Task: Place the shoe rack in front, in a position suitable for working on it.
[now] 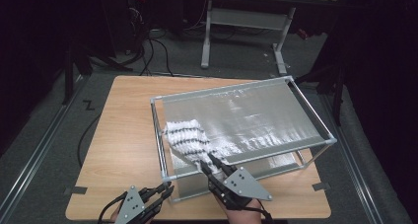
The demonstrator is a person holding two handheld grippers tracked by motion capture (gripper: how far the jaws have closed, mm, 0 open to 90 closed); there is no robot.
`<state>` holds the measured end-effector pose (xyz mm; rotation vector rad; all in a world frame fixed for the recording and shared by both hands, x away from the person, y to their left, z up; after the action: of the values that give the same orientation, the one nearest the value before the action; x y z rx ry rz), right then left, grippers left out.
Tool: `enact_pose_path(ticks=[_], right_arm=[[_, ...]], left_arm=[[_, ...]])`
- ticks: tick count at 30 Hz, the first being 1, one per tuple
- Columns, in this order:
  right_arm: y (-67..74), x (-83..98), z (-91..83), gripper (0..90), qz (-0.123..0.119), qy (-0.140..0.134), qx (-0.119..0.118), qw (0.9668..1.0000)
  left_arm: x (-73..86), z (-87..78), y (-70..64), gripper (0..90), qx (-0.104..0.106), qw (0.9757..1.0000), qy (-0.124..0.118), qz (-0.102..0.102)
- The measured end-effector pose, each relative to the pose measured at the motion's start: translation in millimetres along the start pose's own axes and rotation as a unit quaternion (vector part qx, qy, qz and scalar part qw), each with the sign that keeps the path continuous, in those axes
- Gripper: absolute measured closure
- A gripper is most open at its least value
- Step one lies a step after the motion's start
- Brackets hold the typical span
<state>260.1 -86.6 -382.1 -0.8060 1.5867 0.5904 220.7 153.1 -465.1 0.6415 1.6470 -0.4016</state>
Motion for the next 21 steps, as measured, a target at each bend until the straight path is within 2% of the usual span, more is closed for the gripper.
enact_pose_path(ticks=[4,9,14,21], right_arm=[[15.9,-2.8,8.1,70.1,-0.006,-0.001,-0.022,0.9997],[30.0,-5.2,13.3,69.8,-0.019,-0.001,-0.039,0.9991],[33.7,-6.2,14.8,67.4,-0.023,0.001,-0.042,0.9988],[29.6,-11.8,14.8,45.2,-0.013,-0.009,-0.033,0.9993]], left_arm=[[0.1,0.1,0.0,80.0,0.001,1.0000,0.000,-0.001],[0.0,0.4,-0.4,80.0,0.002,1.0000,0.000,0.000],[0.0,0.5,-0.4,80.0,0.002,1.0000,-0.001,0.000],[0.0,0.8,-0.9,80.0,0.003,1.0000,-0.001,0.002]])
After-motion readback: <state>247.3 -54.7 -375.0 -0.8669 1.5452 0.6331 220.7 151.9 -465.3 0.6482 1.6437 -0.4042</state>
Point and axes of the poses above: each handheld gripper's, and its own axes: z roughly forward along the jaws, x roughly out of its underside, y roughly to its left, the point moved 2 cm from there along z, roughly forward along the jaws, and after that the axes turned 7 degrees about -x, right-handed, at the moved point
